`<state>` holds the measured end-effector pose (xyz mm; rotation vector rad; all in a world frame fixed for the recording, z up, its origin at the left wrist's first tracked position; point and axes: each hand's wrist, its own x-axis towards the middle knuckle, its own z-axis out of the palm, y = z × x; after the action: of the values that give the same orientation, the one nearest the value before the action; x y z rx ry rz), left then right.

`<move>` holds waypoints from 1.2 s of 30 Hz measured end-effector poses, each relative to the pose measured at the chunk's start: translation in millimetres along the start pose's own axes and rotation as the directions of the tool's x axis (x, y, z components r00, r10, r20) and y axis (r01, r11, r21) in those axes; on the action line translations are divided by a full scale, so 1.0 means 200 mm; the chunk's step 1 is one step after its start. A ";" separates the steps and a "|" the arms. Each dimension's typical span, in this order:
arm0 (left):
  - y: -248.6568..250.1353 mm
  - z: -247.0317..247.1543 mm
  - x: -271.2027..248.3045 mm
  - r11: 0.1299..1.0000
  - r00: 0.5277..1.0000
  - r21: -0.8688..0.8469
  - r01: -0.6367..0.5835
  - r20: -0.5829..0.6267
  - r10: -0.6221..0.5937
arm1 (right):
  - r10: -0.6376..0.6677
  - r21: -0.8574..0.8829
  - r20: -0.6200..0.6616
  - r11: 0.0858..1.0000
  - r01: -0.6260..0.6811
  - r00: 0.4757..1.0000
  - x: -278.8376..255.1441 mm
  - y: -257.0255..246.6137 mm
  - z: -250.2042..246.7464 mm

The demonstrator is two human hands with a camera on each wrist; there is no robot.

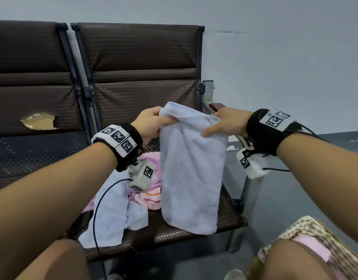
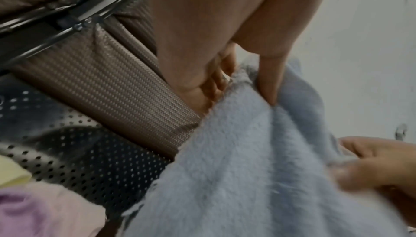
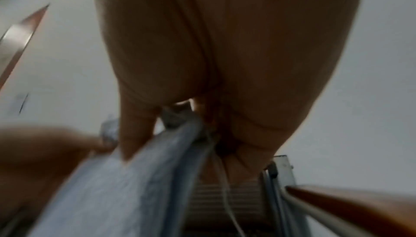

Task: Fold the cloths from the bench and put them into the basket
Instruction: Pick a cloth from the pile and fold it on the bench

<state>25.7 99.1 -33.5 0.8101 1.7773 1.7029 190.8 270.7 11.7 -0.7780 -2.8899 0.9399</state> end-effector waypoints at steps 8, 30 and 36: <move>0.12 -0.02 0.17 0.982 0.952 0.042 -0.185 -0.241 0.190 | 0.020 0.308 -0.510 0.938 0.161 0.860 0.17 0.10 0.00; -0.78 -0.04 -0.24 0.775 0.774 0.414 0.478 0.218 -0.594 | 0.224 0.426 0.501 0.776 -0.464 0.836 0.04 0.62 0.77; -0.94 -0.03 -0.03 0.860 0.928 0.353 0.369 -0.097 -0.359 | 0.348 0.632 0.041 0.717 -0.294 0.937 0.26 0.63 0.86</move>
<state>15.3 88.0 -221.3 0.5460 2.1446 1.1586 176.7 286.3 -206.5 -1.2050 -2.1350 1.7306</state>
